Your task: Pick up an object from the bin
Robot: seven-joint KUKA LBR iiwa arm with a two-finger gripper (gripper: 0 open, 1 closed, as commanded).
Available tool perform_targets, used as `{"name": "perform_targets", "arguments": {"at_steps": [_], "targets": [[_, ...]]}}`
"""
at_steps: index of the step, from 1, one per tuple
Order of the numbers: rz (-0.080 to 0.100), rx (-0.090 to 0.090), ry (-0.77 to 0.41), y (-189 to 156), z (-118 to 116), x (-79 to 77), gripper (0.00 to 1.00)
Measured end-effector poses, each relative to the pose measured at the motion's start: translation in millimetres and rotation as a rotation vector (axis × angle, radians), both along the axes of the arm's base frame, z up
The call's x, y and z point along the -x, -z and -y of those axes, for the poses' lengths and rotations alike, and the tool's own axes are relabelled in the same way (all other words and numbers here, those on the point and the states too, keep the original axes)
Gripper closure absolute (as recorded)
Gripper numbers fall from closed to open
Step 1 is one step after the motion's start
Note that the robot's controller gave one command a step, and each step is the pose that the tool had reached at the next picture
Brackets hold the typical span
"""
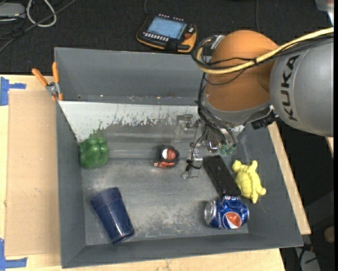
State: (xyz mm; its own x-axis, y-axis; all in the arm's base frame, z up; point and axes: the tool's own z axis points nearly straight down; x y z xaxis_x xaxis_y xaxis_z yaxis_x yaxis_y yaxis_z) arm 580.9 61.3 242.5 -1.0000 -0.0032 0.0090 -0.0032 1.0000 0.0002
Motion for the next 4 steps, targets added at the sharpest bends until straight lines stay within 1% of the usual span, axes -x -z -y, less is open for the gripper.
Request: {"name": "perform_targets", "arguments": {"at_steps": [1,2,3,4], "targets": [[0.008,-0.001,0.002,-5.0,0.5,-1.2,0.00],[0.009,-0.001,-0.122,128.6,8.4,-27.9,0.00],[0.016,-0.003,0.082,88.7,16.8,-32.5,0.00],[0.003,-0.004,-0.222,143.6,22.6,-39.5,0.00]]}}
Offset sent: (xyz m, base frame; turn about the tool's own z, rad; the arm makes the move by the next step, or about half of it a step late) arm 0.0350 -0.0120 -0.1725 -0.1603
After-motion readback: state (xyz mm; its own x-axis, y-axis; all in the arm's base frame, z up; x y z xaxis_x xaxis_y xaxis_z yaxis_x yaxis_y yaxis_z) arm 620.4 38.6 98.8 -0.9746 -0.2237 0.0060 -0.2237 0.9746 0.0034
